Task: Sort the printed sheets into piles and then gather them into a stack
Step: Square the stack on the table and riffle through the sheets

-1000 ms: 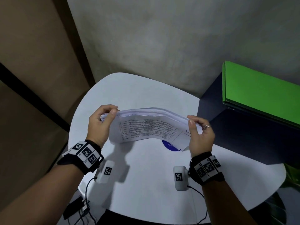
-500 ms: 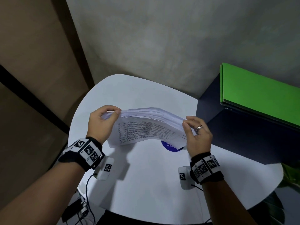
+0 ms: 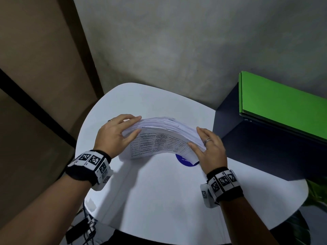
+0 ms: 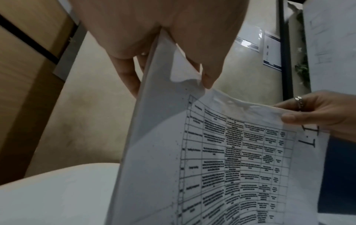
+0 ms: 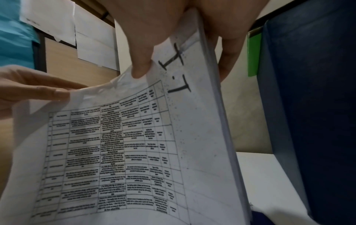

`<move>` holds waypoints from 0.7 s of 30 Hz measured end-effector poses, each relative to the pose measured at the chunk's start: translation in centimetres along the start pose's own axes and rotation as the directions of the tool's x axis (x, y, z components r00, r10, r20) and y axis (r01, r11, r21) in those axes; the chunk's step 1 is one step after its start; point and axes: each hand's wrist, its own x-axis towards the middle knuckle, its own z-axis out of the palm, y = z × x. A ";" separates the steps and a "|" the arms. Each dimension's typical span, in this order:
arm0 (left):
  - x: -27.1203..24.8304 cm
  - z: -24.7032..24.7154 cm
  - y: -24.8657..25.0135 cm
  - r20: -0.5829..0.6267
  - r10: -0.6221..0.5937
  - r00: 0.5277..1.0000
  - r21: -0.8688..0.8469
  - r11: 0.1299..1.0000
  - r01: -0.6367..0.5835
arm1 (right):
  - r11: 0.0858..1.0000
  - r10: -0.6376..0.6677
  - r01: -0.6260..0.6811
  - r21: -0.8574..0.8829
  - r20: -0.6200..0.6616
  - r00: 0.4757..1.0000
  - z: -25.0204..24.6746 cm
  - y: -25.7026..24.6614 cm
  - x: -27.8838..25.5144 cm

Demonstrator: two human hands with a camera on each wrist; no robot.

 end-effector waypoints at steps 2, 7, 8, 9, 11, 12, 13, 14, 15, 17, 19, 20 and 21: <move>0.1 -0.3 -0.1 0.086 0.024 0.996 0.088 0.996 -0.031 | 0.996 -0.012 0.015 -0.090 0.034 0.999 -0.2 0.1 0.1; 1.5 -1.2 0.0 0.230 0.101 0.968 0.259 0.952 -0.161 | 0.957 -0.066 0.085 -0.278 0.077 0.995 -0.7 -0.4 0.9; 1.9 -1.4 0.4 0.291 0.091 0.952 0.307 0.934 -0.183 | 0.941 -0.102 0.121 -0.317 0.076 0.992 -0.7 -0.6 1.0; 2.2 -1.4 0.7 0.349 0.079 0.934 0.343 0.917 -0.206 | 0.922 -0.136 0.156 -0.353 0.081 0.987 -0.5 -0.8 1.1; 2.4 -1.3 1.3 0.438 0.061 0.897 0.379 0.892 -0.246 | 0.897 -0.169 0.201 -0.394 0.116 0.979 -0.3 -1.1 1.1; 2.4 -1.3 1.4 0.464 0.058 0.884 0.386 0.885 -0.260 | 0.892 -0.170 0.211 -0.400 0.135 0.976 -0.2 -1.1 1.1; 2.4 -1.3 1.5 0.475 0.059 0.878 0.390 0.880 -0.270 | 0.890 -0.170 0.217 -0.402 0.150 0.974 -0.2 -1.2 1.1; 2.5 -1.3 1.4 0.479 0.062 0.876 0.393 0.877 -0.277 | 0.885 -0.174 0.225 -0.408 0.160 0.972 -0.2 -1.2 1.0; 2.5 -1.2 1.2 0.482 0.070 0.873 0.399 0.870 -0.290 | 0.876 -0.179 0.235 -0.420 0.169 0.969 -0.3 -1.2 1.0; 2.5 -1.2 1.0 0.498 0.092 0.862 0.405 0.854 -0.326 | 0.858 -0.180 0.244 -0.452 0.180 0.967 -0.5 -1.2 1.0; 2.6 -1.2 1.0 0.504 0.107 0.857 0.408 0.845 -0.345 | 0.853 -0.161 0.229 -0.469 0.182 0.970 -0.8 -1.3 1.2; 2.6 -1.2 1.1 0.504 0.108 0.857 0.413 0.841 -0.349 | 0.852 -0.151 0.221 -0.475 0.182 0.972 -0.9 -1.4 1.3; 2.6 -1.2 1.1 0.507 0.107 0.856 0.417 0.838 -0.352 | 0.851 -0.141 0.215 -0.480 0.186 0.972 -0.9 -1.4 1.4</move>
